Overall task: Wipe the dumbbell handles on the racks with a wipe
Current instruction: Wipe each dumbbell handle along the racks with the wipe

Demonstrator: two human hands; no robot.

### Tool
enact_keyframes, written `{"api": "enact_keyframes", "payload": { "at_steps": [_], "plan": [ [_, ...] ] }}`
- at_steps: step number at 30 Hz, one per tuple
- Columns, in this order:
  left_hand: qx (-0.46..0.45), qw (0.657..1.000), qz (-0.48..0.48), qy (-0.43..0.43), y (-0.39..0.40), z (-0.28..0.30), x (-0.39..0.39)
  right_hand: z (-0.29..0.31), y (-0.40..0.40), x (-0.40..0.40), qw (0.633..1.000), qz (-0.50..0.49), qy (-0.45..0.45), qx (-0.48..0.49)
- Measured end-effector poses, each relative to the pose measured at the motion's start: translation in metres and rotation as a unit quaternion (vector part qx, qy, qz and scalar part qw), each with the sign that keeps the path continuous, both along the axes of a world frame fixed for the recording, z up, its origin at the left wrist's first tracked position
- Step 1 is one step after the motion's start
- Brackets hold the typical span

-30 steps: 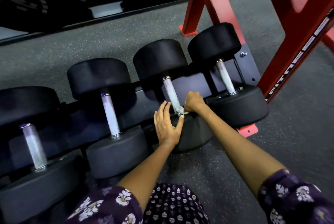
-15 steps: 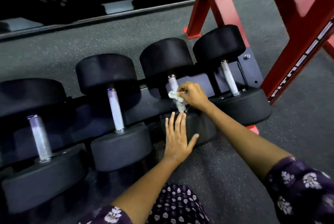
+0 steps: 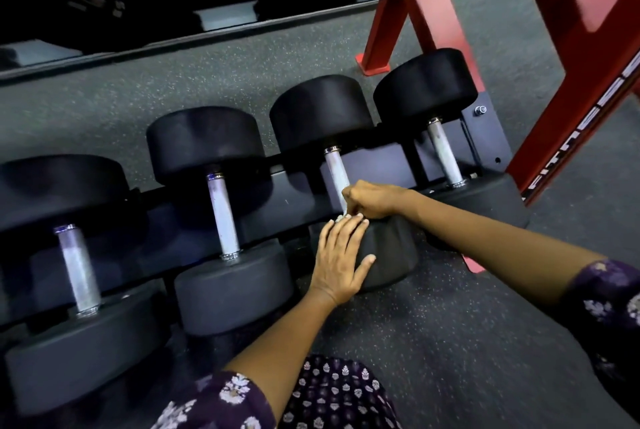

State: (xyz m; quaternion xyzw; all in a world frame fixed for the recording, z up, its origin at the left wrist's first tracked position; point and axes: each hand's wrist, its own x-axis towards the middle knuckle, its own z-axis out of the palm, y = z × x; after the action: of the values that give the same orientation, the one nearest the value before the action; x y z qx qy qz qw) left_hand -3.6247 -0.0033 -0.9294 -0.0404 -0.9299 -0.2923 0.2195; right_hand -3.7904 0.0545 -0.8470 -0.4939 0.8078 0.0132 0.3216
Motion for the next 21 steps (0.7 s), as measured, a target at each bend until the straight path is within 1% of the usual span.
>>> {"api": "enact_keyframes", "payload": {
  "at_steps": [2,5,7,11,14,16,19,21],
  "plan": [
    [0.007,1.0,0.009,0.006,0.0,0.001,0.0,-0.002,-0.011,0.007,1.0,-0.009,-0.008,-0.018],
    [0.017,0.999,0.024,0.016,0.002,0.003,0.0,-0.005,-0.013,0.009,0.999,0.001,-0.034,-0.012],
    [0.019,1.0,0.02,0.015,0.002,0.005,0.0,-0.005,-0.002,-0.003,0.999,0.005,-0.033,0.0],
    [0.021,1.0,0.012,0.002,0.001,0.006,0.002,-0.007,0.007,-0.019,0.999,-0.031,-0.04,0.017],
    [0.018,1.0,0.003,0.001,0.001,0.007,0.001,-0.012,0.004,-0.012,0.998,-0.034,-0.042,-0.016],
    [0.015,1.0,-0.005,-0.006,0.0,0.008,0.001,-0.009,0.005,-0.011,0.998,-0.025,-0.024,-0.047],
    [0.014,1.0,-0.012,-0.021,0.0,0.009,0.0,0.0,0.004,-0.027,0.981,-0.072,0.047,-0.173],
    [0.018,0.999,-0.014,-0.031,-0.001,0.01,0.001,0.001,0.002,-0.026,0.975,-0.081,0.062,-0.198]
  ]
}}
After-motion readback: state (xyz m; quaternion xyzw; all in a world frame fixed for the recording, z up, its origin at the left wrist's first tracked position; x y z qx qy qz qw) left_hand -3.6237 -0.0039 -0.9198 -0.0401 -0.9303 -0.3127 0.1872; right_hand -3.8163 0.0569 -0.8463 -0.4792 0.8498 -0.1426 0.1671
